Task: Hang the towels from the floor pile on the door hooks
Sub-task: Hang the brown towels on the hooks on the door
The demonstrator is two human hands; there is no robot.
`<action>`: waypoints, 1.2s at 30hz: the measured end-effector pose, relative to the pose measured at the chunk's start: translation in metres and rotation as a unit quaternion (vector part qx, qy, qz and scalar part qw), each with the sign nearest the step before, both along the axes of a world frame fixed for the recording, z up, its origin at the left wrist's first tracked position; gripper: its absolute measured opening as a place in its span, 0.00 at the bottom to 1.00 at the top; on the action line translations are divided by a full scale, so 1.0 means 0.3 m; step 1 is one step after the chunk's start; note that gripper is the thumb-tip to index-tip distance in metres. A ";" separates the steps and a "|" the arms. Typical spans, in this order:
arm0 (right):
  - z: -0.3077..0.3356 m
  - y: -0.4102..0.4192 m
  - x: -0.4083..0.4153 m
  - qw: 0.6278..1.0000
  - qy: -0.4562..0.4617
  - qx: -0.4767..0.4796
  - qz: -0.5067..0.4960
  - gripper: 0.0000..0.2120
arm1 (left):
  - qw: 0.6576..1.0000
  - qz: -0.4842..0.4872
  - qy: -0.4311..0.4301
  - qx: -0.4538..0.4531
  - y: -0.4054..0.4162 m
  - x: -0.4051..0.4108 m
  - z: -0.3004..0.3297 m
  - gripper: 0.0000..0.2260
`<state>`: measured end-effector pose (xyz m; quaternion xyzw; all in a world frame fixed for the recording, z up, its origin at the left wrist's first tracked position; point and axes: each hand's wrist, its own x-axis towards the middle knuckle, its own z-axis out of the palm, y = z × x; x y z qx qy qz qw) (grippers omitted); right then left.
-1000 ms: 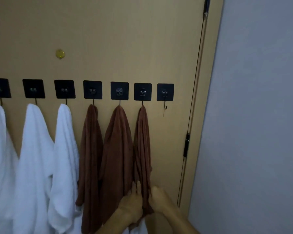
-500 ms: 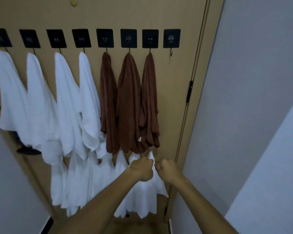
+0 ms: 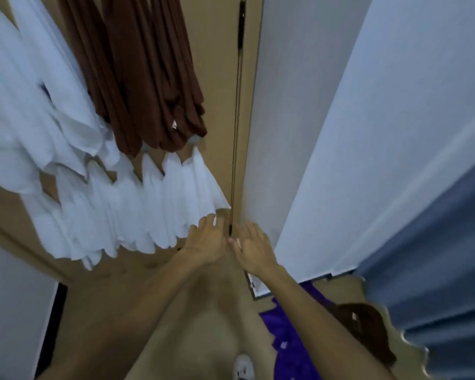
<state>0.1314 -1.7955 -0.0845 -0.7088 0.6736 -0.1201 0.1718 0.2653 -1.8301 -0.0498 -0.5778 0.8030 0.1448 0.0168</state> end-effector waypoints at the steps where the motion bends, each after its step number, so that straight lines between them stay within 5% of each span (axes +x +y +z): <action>1: -0.046 0.072 -0.004 1.000 0.005 0.022 -0.011 0.25 | 1.000 -0.014 0.002 0.016 0.053 0.001 -0.038 0.24; 9: -0.261 0.594 -0.221 0.977 0.024 0.132 -0.165 0.23 | 0.984 -0.144 0.003 0.104 0.392 -0.247 -0.223 0.22; 18: -0.398 1.019 -0.600 0.912 -0.031 0.247 -0.327 0.20 | 0.935 -0.321 -0.065 0.135 0.717 -0.648 -0.385 0.18; 36: -0.945 1.517 -1.391 0.836 -0.095 0.439 -0.316 0.19 | 0.917 -0.228 -0.133 0.299 1.053 -1.293 -0.902 0.21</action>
